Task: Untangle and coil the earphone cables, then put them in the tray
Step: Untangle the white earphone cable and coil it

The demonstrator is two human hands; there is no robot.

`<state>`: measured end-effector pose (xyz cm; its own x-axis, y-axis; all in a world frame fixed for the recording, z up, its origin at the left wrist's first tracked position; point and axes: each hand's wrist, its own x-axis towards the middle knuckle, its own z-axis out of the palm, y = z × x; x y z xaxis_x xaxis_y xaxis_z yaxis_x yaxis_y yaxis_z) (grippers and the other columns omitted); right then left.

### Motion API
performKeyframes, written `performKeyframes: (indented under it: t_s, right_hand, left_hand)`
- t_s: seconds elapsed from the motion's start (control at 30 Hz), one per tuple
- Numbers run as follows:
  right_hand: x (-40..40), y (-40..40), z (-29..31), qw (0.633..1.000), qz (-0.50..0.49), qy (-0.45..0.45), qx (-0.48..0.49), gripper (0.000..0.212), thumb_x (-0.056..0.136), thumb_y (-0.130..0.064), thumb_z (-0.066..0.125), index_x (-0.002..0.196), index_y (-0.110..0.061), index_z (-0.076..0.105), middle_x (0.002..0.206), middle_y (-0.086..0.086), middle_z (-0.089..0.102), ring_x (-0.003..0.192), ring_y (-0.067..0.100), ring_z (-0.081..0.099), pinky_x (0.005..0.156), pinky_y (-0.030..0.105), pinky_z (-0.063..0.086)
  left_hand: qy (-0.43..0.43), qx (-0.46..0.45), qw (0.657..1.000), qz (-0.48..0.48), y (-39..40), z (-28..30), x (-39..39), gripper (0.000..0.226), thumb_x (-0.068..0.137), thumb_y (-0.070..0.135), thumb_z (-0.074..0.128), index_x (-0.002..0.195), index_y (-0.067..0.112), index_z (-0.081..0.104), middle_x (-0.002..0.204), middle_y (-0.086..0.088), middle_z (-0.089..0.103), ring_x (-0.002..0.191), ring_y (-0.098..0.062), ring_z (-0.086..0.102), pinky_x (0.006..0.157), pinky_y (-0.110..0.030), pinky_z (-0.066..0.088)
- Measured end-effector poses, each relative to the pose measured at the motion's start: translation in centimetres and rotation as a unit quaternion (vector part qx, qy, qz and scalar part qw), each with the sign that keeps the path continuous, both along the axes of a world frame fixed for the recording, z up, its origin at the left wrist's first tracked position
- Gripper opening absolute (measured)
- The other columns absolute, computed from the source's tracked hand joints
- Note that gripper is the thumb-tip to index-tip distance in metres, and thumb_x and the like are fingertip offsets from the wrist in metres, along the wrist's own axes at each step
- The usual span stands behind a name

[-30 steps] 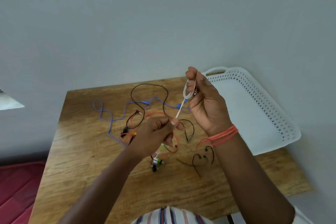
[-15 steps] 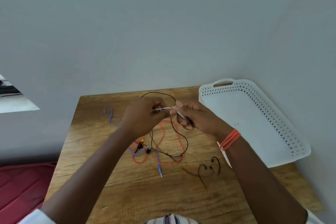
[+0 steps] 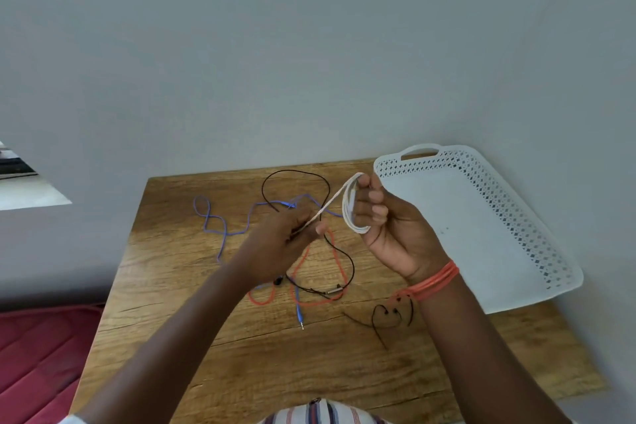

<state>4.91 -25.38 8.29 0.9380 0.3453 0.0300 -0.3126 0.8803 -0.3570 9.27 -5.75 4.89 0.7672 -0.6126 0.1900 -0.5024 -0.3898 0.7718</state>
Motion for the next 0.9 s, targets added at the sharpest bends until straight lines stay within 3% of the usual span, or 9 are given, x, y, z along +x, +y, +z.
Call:
performKeyframes:
  t_s: [0.1,0.23,0.4,0.57,0.63,0.73,0.8,0.87,0.9]
  right_hand:
    - [-0.1,1.2,0.0,0.992,-0.094,0.058,0.055,0.042,0.057,0.012,0.083,0.094,0.008,0.065,0.083,0.013,0.069,0.063,0.017,0.069,0.053,0.026,0.057]
    - [-0.1,2.0,0.3,0.987,-0.131,0.059,0.068,0.029,0.064,0.005,0.076,0.091,0.007,0.069,0.08,0.012,0.07,0.065,0.017,0.07,0.055,0.025,0.057]
    - [-0.2,1.2,0.0,0.989,-0.138,0.019,0.05,0.022,0.074,-0.001,0.072,0.096,0.001,0.068,0.084,0.009,0.069,0.073,0.015,0.07,0.064,0.025,0.058]
    - [-0.4,1.3,0.1,0.969,-0.224,-0.014,-0.103,0.016,0.093,-0.01,0.047,0.094,-0.005,0.062,0.082,0.005,0.064,0.075,0.013,0.064,0.069,0.02,0.055]
    - [-0.6,1.8,-0.1,0.919,-0.287,-0.044,-0.267,0.015,0.097,-0.01,0.047,0.095,-0.003,0.061,0.082,0.006,0.068,0.076,0.017,0.067,0.069,0.025,0.054]
    - [-1.0,2.5,-1.0,0.752,-0.354,-0.116,-0.543,0.019,0.098,-0.013,0.053,0.089,-0.002,0.066,0.08,0.007,0.072,0.075,0.02,0.071,0.071,0.032,0.057]
    - [-1.7,2.8,-1.8,0.666,-0.328,-0.181,-0.645,0.022,0.099,-0.016,0.053,0.082,-0.005,0.062,0.072,-0.003,0.066,0.07,0.007,0.065,0.066,0.021,0.051]
    - [-2.3,2.8,-2.8,0.621,-0.27,-0.219,-0.702,0.024,0.1,-0.018,0.051,0.077,-0.015,0.054,0.064,-0.009,0.053,0.059,0.002,0.051,0.056,0.017,0.039]
    - [-2.5,2.7,-3.3,0.625,-0.238,-0.222,-0.71,0.025,0.101,-0.02,0.049,0.077,-0.019,0.052,0.063,-0.009,0.05,0.057,0.003,0.048,0.054,0.019,0.038]
  left_hand:
    - [0.031,-0.024,0.999,-0.013,-0.8,-0.3,-1.3,0.019,0.099,0.032,0.05,0.085,0.022,0.059,0.064,0.008,0.055,0.06,-0.007,0.055,0.061,-0.028,0.042]
    - [0.101,-0.104,0.989,-0.006,-1.6,-0.1,-2.5,0.021,0.101,0.022,0.048,0.102,0.016,0.067,0.071,-0.006,0.066,0.069,-0.013,0.064,0.074,-0.026,0.048]
    - [0.288,-0.211,0.934,0.026,-1.7,0.5,-4.0,0.021,0.099,0.017,0.051,0.112,0.007,0.064,0.066,-0.003,0.061,0.061,-0.019,0.062,0.052,-0.029,0.053]
    - [0.331,-0.184,0.925,0.022,-2.3,0.9,-5.6,0.017,0.097,0.016,0.055,0.106,0.006,0.066,0.069,-0.004,0.061,0.048,-0.014,0.052,0.041,-0.018,0.037]
    - [0.292,-0.137,0.946,0.024,-2.7,1.3,-6.1,0.016,0.098,0.014,0.055,0.104,0.006,0.067,0.068,-0.009,0.062,0.045,-0.008,0.049,0.043,-0.017,0.039]
    - [0.135,-0.016,0.99,0.034,-2.6,1.9,-6.6,0.018,0.098,0.025,0.054,0.106,0.018,0.068,0.074,0.002,0.07,0.057,-0.003,0.058,0.057,-0.023,0.048]
    - [0.024,0.081,0.995,0.053,-2.2,2.7,-6.5,0.025,0.094,0.038,0.051,0.109,0.027,0.067,0.085,0.01,0.071,0.075,-0.007,0.065,0.066,-0.028,0.05]
    - [-0.059,0.167,0.98,0.088,-1.7,3.4,-6.2,0.022,0.094,0.042,0.051,0.108,0.033,0.066,0.088,0.014,0.068,0.082,-0.01,0.063,0.063,-0.027,0.041]
    - [-0.084,0.184,0.974,0.104,-1.5,3.7,-6.0,0.018,0.093,0.042,0.053,0.106,0.036,0.065,0.086,0.016,0.064,0.081,-0.009,0.059,0.061,-0.026,0.035]
